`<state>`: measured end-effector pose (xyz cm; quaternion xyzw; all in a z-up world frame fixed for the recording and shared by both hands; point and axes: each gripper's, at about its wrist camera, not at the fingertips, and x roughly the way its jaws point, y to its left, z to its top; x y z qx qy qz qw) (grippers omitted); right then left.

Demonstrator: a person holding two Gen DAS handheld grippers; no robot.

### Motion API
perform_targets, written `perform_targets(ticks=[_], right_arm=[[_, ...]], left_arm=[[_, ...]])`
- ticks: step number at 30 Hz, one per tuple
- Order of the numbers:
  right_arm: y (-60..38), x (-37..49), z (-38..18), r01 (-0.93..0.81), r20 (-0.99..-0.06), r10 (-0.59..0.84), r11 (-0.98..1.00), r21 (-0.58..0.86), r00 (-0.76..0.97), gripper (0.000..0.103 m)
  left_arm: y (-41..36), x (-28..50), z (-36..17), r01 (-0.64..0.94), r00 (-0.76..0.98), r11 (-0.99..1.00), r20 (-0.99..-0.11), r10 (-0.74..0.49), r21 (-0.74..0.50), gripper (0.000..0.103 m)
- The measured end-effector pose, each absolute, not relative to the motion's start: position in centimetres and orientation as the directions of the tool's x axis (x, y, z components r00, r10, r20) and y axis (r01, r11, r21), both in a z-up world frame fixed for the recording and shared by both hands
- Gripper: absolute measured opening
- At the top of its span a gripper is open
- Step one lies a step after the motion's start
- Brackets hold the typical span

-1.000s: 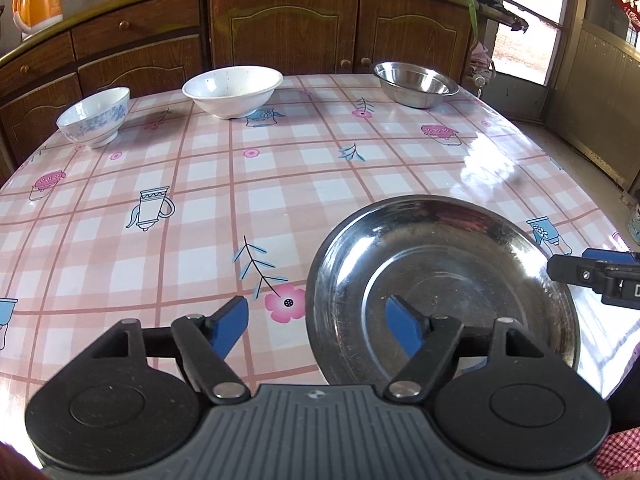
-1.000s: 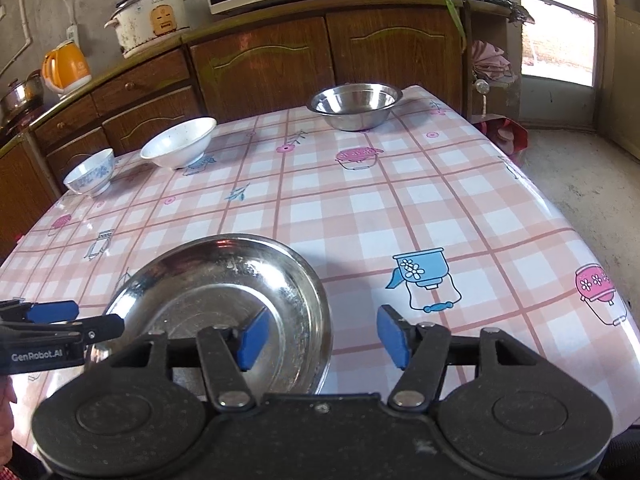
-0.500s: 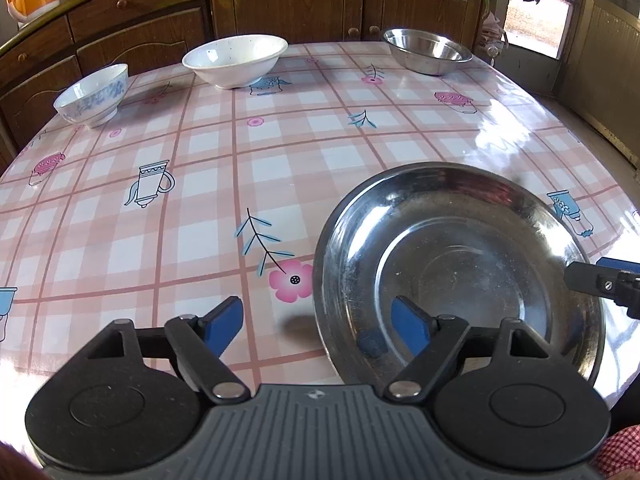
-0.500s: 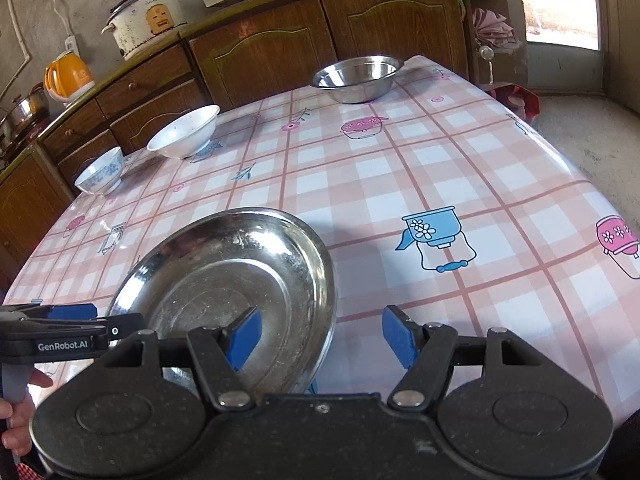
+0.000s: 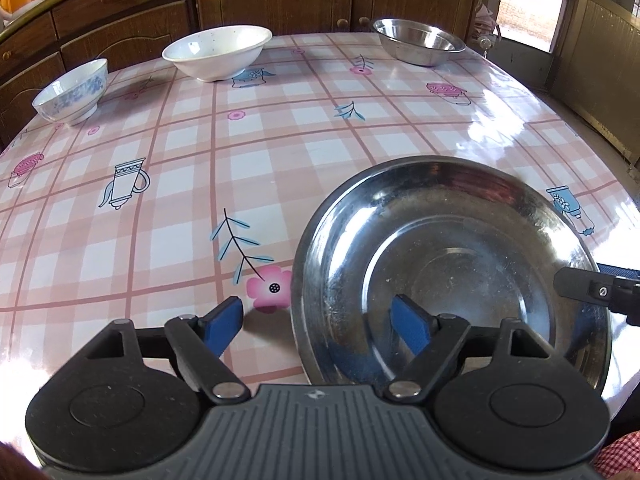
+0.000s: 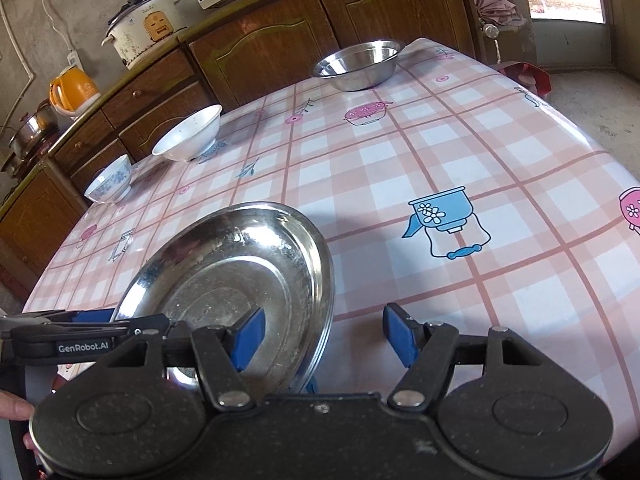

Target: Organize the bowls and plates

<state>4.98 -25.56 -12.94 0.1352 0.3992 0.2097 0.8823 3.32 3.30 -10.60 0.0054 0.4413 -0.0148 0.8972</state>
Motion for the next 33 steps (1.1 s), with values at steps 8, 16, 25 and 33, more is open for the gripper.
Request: perform_targets(ticks=[8, 16, 25, 33], right_arm=[[-24.1, 5.2, -13.1, -0.330, -0.631, 0.534, 0.845, 0.420, 0.563, 0.054], [-23.2, 4.6, -12.8, -0.354, -0.656, 0.474, 0.879, 0.319, 0.587, 0.038], [-22.5, 3.8, -10.6, -0.384, -0.619, 0.465, 0.883, 0.271, 0.633, 0.036], [-21.5, 3.5, -8.5, -0.417, -0.585, 0.482, 0.873, 0.254, 0.652, 0.036]], left_arm=[[1.9, 3.2, -10.7, 0.095, 0.631, 0.995, -0.772, -0.076, -0.021, 0.072], [2.6, 3.1, -10.3, 0.057, 0.636, 0.998, -0.770, -0.057, -0.027, 0.061], [3.2, 2.3, -8.2, 0.038, 0.681, 0.999, -0.731, -0.045, -0.027, 0.059], [3.9, 2.0, -6.3, 0.013, 0.716, 1.000, -0.698, -0.021, -0.017, 0.059]])
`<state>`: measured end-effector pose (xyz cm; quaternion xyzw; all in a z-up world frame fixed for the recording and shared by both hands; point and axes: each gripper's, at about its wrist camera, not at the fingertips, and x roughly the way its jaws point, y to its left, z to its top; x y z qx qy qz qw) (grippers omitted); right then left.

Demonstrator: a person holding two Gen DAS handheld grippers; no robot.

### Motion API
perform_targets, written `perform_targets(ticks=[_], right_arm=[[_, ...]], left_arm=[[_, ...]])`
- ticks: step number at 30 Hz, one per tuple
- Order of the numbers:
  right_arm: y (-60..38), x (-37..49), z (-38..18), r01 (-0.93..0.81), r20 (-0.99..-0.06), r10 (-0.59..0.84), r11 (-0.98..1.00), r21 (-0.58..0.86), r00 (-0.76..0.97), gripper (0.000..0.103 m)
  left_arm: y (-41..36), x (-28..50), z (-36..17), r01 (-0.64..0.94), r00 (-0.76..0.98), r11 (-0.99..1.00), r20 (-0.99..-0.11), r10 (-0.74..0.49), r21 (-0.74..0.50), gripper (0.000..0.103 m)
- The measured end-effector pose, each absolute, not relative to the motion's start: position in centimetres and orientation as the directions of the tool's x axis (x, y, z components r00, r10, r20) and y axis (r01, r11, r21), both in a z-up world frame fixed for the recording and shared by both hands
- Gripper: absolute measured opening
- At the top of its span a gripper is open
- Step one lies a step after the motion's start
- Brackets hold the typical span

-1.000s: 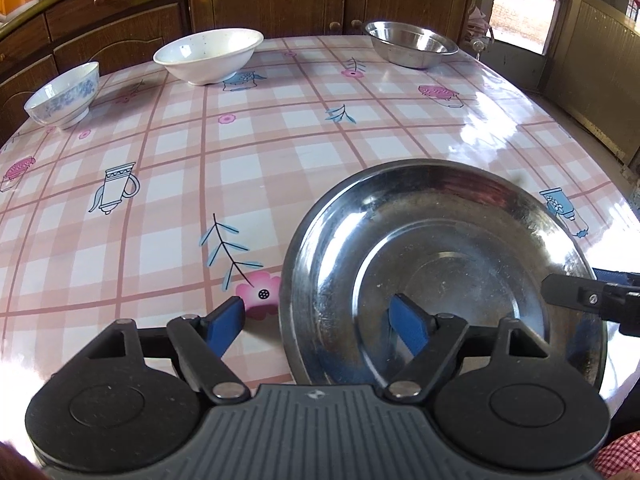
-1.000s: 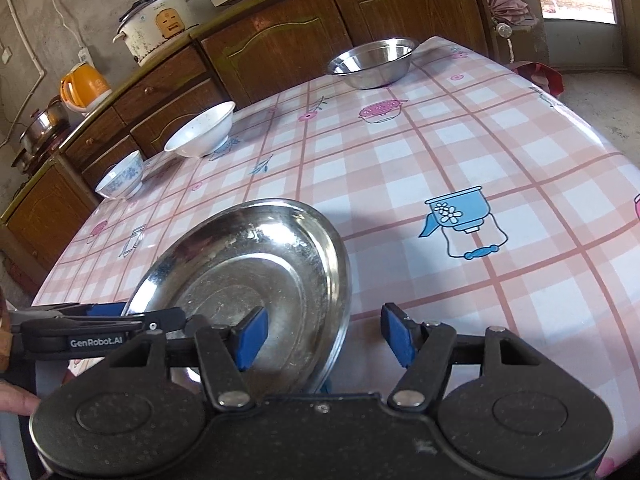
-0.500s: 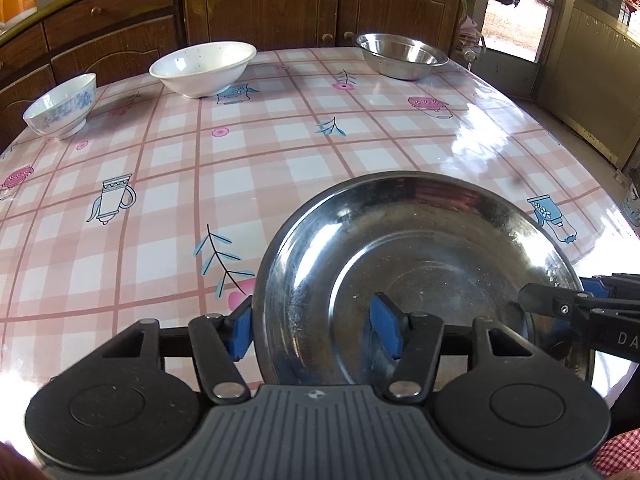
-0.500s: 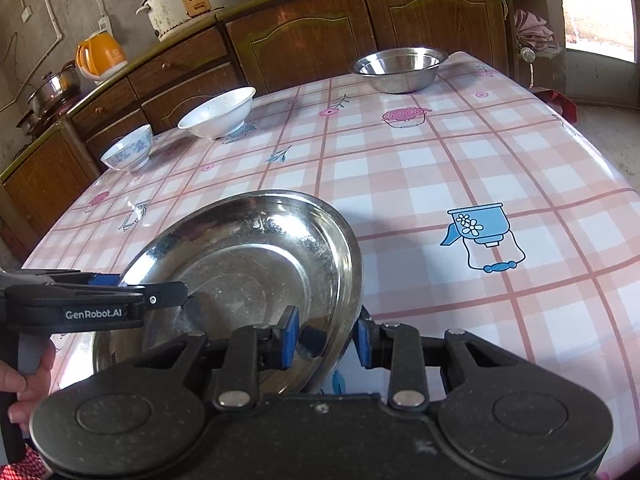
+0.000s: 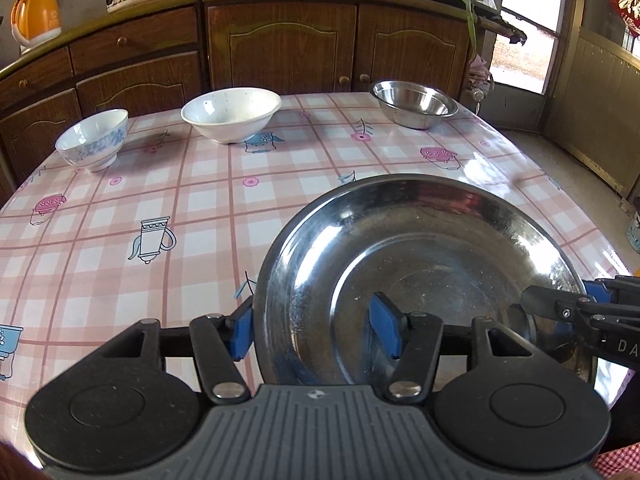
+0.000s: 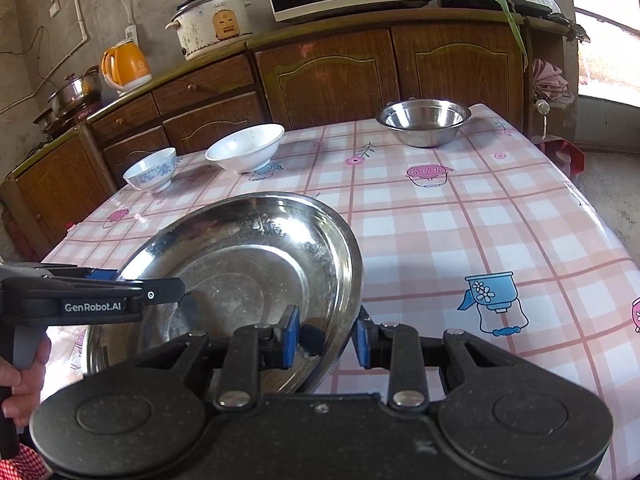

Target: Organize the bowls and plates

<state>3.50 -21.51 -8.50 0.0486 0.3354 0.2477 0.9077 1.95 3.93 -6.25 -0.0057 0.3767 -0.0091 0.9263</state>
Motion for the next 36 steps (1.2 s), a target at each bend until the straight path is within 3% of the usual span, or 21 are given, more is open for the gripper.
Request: perform_targets(ticks=[36], right_arm=[[-14.2, 6.7, -3.1, -0.543, -0.513, 0.578, 0.806, 0.237, 0.634, 0.036]], left_arm=[[10.0, 2.9, -1.7, -0.122, 0.758, 0.992, -0.646, 0.087, -0.010, 0.058]])
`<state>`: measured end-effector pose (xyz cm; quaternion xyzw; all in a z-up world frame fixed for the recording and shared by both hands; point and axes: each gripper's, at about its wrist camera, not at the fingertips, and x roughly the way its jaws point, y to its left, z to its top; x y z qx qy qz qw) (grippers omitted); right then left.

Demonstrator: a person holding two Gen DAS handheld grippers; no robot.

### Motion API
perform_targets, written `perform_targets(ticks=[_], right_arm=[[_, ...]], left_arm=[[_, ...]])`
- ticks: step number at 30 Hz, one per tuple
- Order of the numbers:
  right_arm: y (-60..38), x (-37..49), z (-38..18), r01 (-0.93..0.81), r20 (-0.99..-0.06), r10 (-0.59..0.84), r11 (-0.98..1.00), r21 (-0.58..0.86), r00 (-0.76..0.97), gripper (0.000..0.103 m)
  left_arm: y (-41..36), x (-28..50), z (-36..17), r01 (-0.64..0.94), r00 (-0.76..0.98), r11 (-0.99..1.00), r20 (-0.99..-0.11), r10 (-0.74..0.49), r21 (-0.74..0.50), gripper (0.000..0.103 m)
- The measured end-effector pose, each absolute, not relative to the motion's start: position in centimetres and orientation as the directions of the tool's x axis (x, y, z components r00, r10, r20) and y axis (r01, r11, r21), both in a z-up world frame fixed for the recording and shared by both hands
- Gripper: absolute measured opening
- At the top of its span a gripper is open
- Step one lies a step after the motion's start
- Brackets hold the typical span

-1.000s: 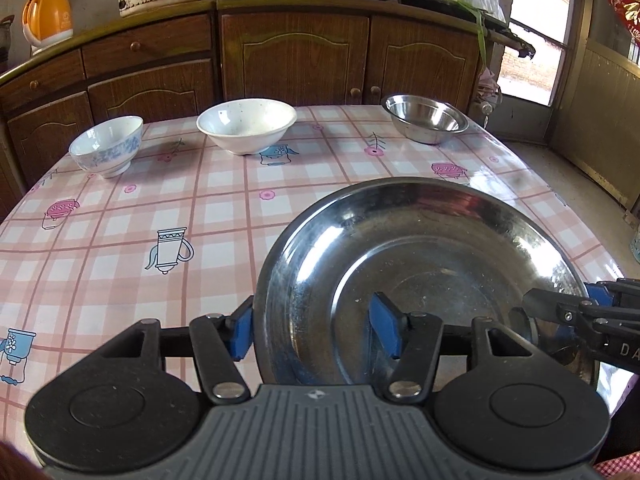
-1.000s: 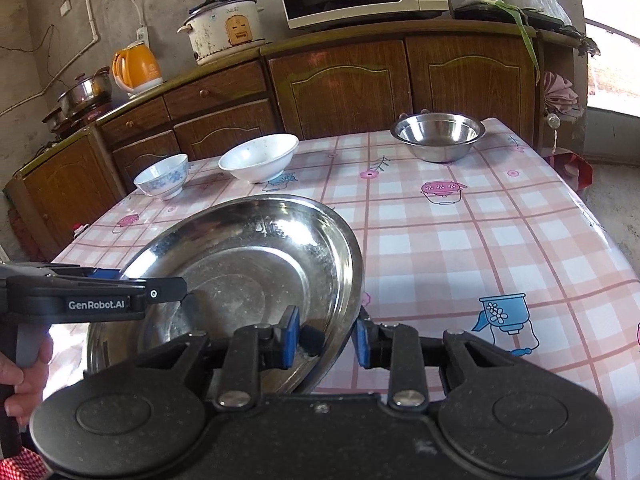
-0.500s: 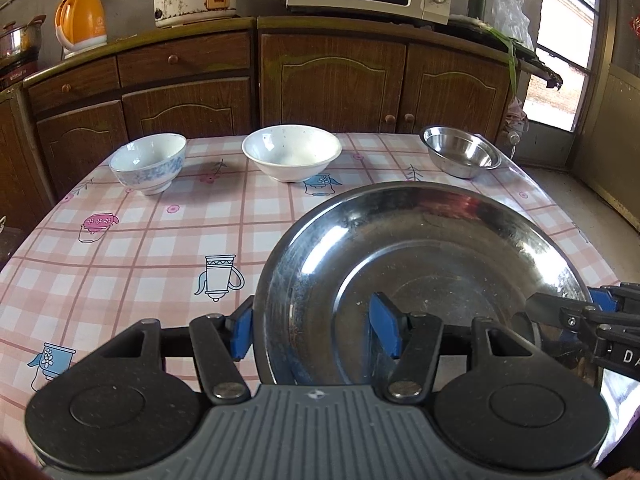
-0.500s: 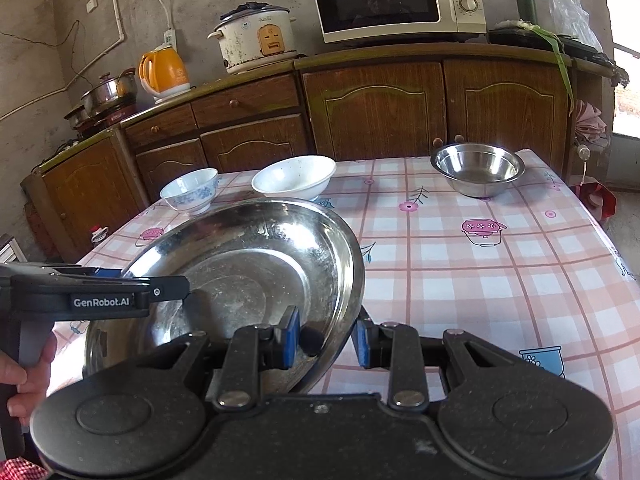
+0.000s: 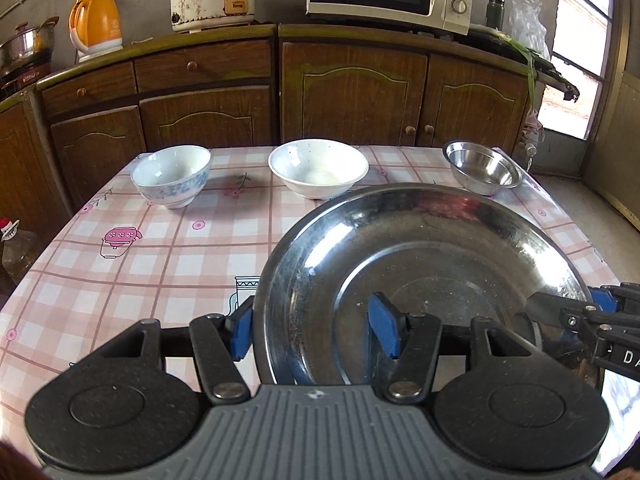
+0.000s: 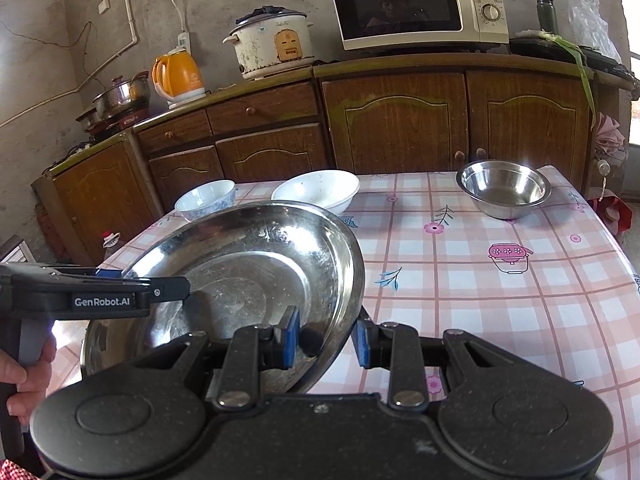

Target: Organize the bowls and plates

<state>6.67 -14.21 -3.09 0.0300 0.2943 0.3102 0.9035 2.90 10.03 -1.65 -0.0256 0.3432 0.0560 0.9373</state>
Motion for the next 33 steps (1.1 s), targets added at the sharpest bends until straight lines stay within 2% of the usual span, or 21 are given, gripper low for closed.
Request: perform_targets(ticks=[16, 33], right_arm=[[-12.5, 9.4, -2.9, -0.547, -0.511, 0.586, 0.800, 0.245, 0.628, 0.036], [-10.6, 13.5, -5.0, -0.524, -0.546, 0.567, 0.813, 0.253, 0.616, 0.036]], left_arm=[[11.6, 5.2, -2.0, -0.138, 0.751, 0.990, -0.654, 0.090, -0.023, 0.059], [12.5, 8.9, -4.3, -0.145, 0.727, 0.989, -0.681, 0.092, -0.022, 0.059]])
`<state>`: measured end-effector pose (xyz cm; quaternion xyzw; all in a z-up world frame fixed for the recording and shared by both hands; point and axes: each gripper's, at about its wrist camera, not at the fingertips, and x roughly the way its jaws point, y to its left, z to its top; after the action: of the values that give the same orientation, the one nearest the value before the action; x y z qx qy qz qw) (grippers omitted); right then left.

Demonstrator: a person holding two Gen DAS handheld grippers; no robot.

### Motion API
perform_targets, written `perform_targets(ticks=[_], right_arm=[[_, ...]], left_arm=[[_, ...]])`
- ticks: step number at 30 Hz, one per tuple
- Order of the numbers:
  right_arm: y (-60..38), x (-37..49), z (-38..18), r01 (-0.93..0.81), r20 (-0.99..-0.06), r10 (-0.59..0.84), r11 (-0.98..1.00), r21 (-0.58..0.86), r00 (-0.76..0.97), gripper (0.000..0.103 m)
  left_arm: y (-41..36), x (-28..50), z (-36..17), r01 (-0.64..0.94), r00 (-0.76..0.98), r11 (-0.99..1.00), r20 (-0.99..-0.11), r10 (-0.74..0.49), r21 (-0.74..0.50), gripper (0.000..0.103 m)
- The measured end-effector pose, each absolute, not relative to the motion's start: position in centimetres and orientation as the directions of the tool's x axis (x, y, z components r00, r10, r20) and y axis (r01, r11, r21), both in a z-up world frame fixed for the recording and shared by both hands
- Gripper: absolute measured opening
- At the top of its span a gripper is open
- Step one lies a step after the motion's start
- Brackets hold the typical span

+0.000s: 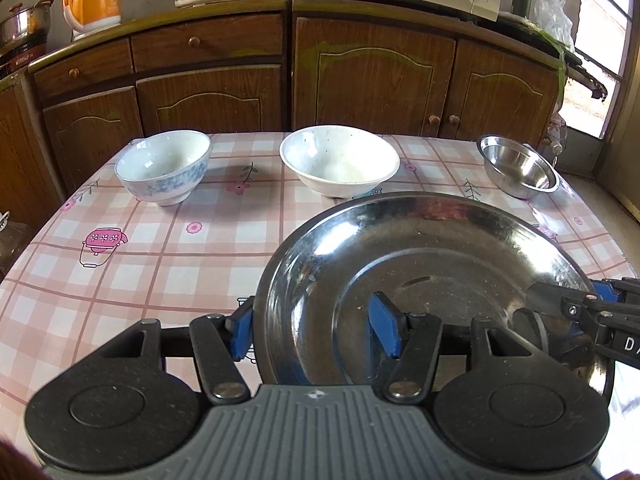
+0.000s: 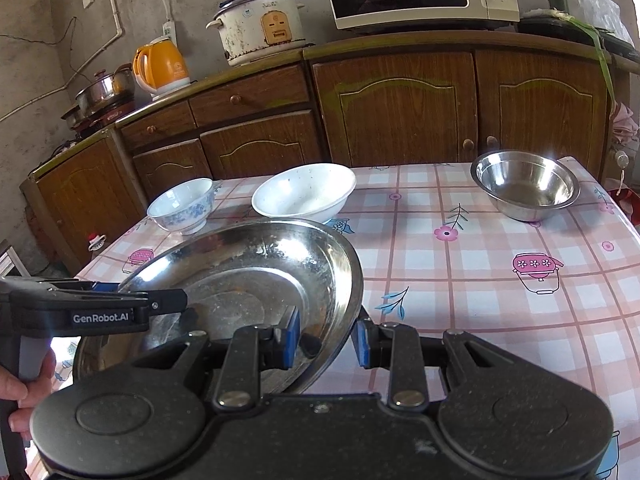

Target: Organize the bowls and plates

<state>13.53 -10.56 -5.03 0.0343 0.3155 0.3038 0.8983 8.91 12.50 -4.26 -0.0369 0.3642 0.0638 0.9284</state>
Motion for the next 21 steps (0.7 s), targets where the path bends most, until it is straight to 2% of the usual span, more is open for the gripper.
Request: perform_targets(ticks=[21], right_arm=[[-8.3, 18.1, -8.4, -0.499, -0.574, 0.534, 0.834, 0.236, 0.621, 0.036]], left_arm=[[13.6, 13.4, -7.2, -0.147, 0.712, 0.989, -0.695, 0.100, -0.009, 0.059]])
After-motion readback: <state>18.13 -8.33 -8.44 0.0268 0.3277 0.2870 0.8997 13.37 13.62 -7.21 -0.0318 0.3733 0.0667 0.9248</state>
